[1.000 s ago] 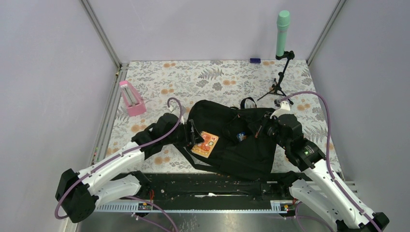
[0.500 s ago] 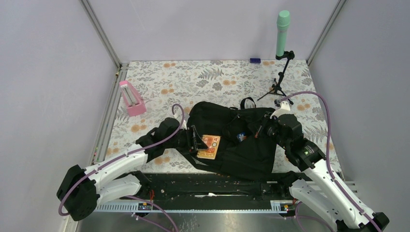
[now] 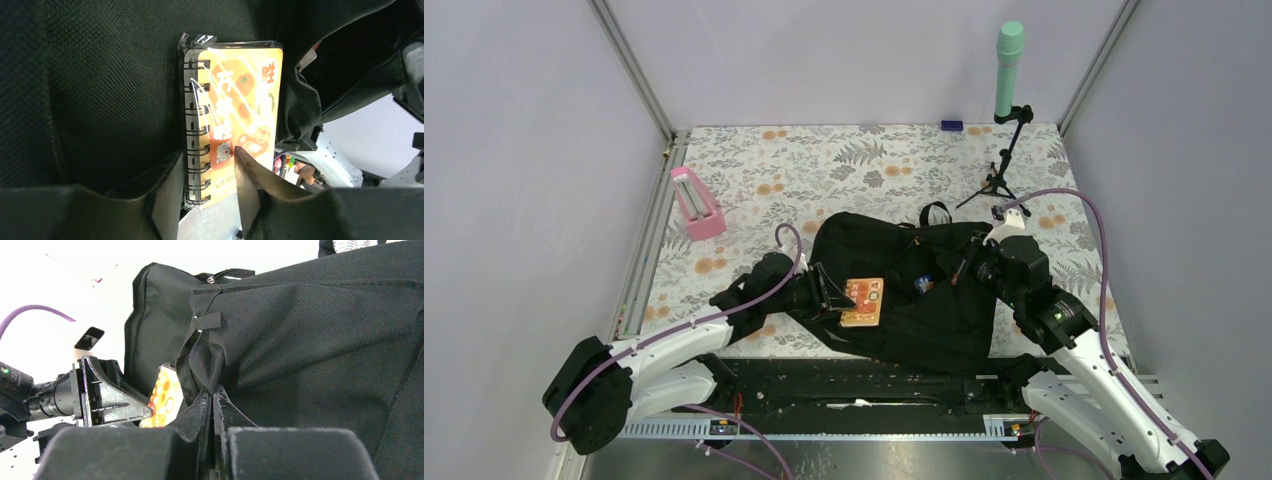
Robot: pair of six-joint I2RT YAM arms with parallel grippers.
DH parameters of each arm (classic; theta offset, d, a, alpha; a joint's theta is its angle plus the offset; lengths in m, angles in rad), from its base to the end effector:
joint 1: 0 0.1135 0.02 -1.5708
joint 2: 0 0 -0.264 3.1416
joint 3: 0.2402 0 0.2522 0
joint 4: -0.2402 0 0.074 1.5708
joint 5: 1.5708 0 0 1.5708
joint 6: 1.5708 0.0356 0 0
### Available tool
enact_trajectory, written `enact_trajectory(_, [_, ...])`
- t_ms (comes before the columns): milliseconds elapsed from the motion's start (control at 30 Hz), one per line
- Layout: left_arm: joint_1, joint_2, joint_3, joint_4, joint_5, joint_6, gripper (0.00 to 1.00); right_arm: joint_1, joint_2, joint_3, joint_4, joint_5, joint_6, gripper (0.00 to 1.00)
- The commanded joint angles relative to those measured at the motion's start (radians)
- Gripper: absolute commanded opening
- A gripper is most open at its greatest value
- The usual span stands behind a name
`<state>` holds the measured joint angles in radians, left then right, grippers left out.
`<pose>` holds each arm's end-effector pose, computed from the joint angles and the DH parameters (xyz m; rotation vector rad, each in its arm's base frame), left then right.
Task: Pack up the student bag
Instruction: Pick up the stationery from the student bag.
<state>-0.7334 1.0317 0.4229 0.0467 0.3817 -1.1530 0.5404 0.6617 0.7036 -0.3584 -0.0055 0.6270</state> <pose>0.1474 -0.1506 0.1921 -0.2576 2.4783 -1.3881 0.1355 0.0815 0.3118 0.0813 1.9664 0.7906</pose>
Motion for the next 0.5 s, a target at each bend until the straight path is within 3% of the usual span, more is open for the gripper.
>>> enact_trajectory(0, [-0.008,-0.028,0.014,0.054,-0.049,-0.028,0.36,0.007,-0.013,0.085,0.107,-0.041,0.023,0.0])
enact_trajectory(333, [-0.007,-0.167,-0.008,0.066,-0.125,-0.074,0.0,0.007,-0.006,0.084,0.107,-0.042,0.019,0.0])
enact_trajectory(467, [-0.009,-0.179,0.028,0.065,-0.122,-0.048,0.0,0.007,-0.011,0.083,0.107,-0.039,0.02,0.0])
